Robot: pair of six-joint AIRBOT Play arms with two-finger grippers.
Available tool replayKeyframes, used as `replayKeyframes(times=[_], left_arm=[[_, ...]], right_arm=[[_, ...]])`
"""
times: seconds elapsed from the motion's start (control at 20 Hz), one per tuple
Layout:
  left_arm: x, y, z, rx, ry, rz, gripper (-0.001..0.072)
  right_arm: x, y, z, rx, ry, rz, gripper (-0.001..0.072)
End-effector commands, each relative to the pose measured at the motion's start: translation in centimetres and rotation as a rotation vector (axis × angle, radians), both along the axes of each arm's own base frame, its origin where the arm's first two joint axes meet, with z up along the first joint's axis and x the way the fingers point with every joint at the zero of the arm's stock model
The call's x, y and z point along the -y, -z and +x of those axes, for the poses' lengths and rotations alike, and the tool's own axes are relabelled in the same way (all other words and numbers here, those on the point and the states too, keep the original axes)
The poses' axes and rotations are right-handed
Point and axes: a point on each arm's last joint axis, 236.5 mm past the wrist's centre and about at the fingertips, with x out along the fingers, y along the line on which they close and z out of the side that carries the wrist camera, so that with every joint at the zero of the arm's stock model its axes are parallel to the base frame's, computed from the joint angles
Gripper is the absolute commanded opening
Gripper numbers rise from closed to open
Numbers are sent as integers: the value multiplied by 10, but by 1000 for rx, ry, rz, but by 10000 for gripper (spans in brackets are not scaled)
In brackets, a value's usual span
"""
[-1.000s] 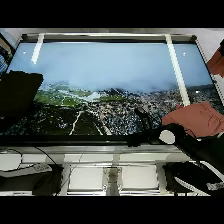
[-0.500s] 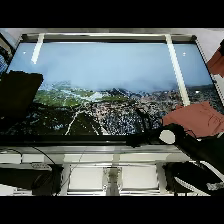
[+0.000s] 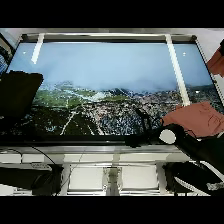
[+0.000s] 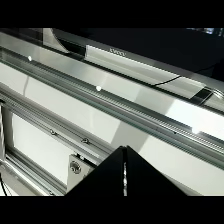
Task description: Fold the clothes and pants, and hang the long-sleeved shirts on hangers.
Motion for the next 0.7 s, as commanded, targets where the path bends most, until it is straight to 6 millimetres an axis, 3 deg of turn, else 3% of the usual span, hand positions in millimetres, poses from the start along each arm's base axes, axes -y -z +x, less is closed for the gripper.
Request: replayKeyframes(times=[0.0, 0.15, 0.3, 0.4, 0.5, 0.65], left_arm=[[27, -53, 29, 158, 81, -9, 28], [87, -121, 64, 315, 224, -23, 28], [187, -163, 81, 330, 476, -69, 27], [279, -169, 72, 254, 709, -167, 28], [361, -162, 49, 141, 930, -283, 28], [457, -151, 1, -45, 1227, -420, 29]], right_arm=[[0, 1, 1, 5, -1, -4, 42], [6, 4, 4, 37, -23, -34, 248], [13, 7, 14, 142, -119, -78, 249], [12, 3, 18, 213, -207, -82, 249], [9, -3, 22, 276, -279, -80, 251], [8, -13, 30, 348, -339, -93, 269]])
